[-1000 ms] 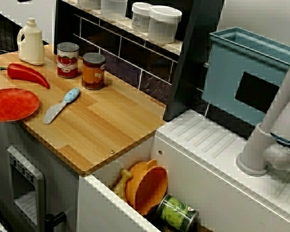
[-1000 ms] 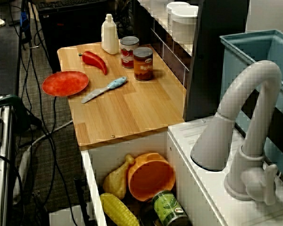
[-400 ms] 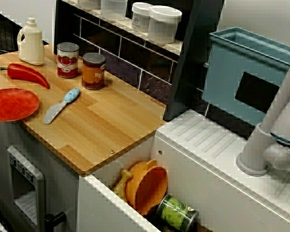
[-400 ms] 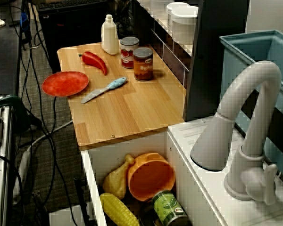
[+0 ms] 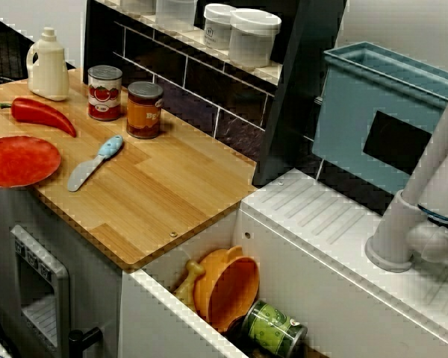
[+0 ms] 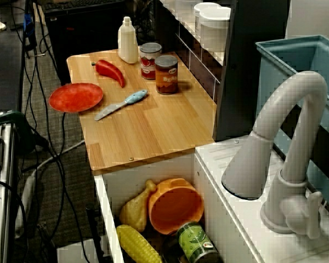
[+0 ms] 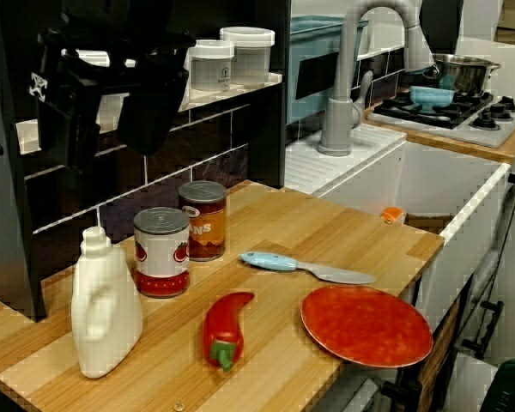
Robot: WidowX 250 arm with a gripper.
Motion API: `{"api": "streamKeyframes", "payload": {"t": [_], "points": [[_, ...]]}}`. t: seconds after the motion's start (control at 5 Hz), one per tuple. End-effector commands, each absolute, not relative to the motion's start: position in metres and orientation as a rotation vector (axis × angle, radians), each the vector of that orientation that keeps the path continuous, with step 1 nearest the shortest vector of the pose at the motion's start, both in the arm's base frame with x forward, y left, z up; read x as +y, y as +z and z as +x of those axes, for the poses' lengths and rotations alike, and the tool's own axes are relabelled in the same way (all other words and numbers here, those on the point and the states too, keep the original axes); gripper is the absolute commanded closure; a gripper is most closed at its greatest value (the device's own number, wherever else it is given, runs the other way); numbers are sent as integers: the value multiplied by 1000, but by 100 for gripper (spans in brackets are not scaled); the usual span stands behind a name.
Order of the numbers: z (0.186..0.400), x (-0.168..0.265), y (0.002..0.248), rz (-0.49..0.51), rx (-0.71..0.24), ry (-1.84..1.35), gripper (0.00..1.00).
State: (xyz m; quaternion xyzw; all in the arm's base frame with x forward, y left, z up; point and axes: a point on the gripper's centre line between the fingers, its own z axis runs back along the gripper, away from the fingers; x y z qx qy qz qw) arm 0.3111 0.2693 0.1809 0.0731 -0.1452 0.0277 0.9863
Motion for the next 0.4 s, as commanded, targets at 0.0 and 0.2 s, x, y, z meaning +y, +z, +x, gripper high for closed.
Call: {"api": "streamKeyframes", "payload": {"t": [0.0, 0.2], "points": [[307, 269, 185, 197, -310, 93, 0], [306, 265, 180, 194, -307, 105, 0]]}}
